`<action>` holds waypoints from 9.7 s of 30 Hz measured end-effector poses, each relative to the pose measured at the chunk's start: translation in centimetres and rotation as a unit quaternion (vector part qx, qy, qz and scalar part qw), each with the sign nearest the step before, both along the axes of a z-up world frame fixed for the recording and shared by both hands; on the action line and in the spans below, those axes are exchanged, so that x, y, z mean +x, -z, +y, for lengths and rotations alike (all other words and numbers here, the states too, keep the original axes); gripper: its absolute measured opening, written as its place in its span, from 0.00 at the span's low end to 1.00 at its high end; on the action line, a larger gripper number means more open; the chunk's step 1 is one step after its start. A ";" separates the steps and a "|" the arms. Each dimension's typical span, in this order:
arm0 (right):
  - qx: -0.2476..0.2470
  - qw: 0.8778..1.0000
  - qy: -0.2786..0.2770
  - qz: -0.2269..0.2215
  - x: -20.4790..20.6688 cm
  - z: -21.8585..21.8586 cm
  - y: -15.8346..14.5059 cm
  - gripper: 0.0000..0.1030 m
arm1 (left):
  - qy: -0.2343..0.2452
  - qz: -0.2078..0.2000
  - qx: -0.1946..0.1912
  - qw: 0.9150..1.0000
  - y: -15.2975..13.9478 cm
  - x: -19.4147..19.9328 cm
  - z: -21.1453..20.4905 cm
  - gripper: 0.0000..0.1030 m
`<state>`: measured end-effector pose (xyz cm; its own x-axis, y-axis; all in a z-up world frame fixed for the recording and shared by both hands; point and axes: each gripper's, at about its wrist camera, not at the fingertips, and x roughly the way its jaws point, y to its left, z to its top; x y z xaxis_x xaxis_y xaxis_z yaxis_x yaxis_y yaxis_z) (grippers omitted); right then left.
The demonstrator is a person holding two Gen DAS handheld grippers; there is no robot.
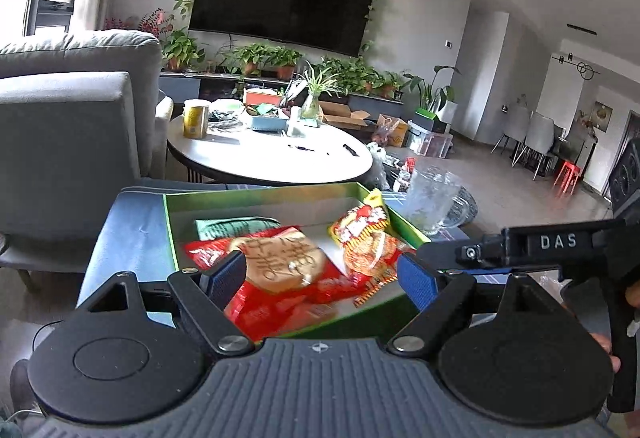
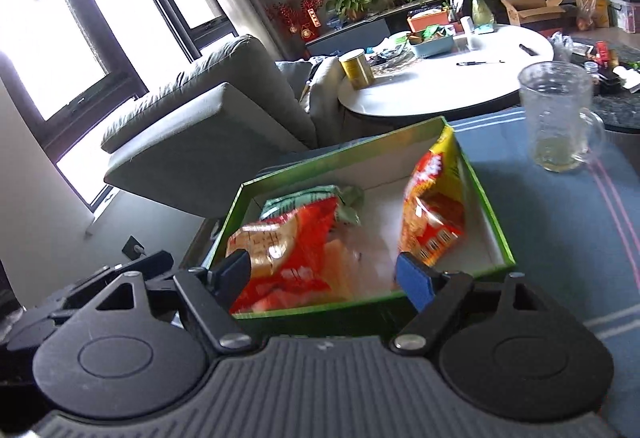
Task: Organize snacks
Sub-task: 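Move the right gripper to the red noodle packet on the tablecloth, then grasp the red noodle packet with the right gripper and lift it, then carry the red noodle packet over the green box with the right gripper, then open the right gripper to drop the red noodle packet into the box, then move both grippers back to the snack packets on the tablecloth, then grasp the beige snack packet with the left gripper while the right grasps the orange cake packet, then carry both packets into the green box and open both grippers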
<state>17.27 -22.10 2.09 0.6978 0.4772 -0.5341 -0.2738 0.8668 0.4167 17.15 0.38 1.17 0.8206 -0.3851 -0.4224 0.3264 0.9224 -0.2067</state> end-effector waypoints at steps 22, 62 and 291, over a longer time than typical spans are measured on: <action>0.025 0.981 0.171 0.088 -2.1 -12.1 5.7 0.71 | 0.046 0.031 0.025 0.998 0.9 -2.5 -6.3 0.79; 0.059 0.980 0.099 0.160 -3.5 -11.8 7.7 0.25 | 0.202 0.154 0.036 0.967 6.6 0.1 -15.1 0.70; -0.099 0.995 0.008 -0.014 -2.1 0.6 -0.6 0.49 | -0.034 0.078 0.096 0.992 0.3 -6.4 -1.6 0.57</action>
<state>15.19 -21.50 2.71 0.7206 0.3539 -0.5963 -0.2685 0.9353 0.2306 10.75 -1.24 0.91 0.7615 -0.2303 -0.6059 0.2397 0.9685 -0.0670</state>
